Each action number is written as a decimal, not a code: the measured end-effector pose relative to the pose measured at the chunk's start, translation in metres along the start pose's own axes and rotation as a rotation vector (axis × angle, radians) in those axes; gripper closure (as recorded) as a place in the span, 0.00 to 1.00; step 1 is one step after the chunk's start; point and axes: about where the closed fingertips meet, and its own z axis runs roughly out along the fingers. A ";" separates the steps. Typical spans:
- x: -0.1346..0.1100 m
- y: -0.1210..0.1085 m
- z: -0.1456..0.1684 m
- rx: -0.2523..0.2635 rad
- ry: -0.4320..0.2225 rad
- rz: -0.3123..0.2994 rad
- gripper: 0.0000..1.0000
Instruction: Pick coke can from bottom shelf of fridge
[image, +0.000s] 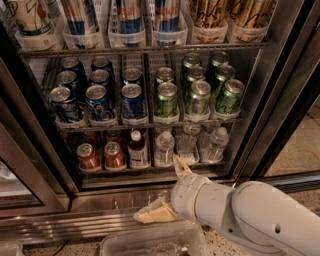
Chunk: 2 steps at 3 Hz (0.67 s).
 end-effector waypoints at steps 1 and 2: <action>0.001 0.004 0.021 0.023 -0.077 0.051 0.00; 0.002 0.010 0.039 0.040 -0.141 0.103 0.00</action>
Offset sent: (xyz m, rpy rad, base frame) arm 0.0223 0.0473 -0.0364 0.2671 -0.0384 -0.0987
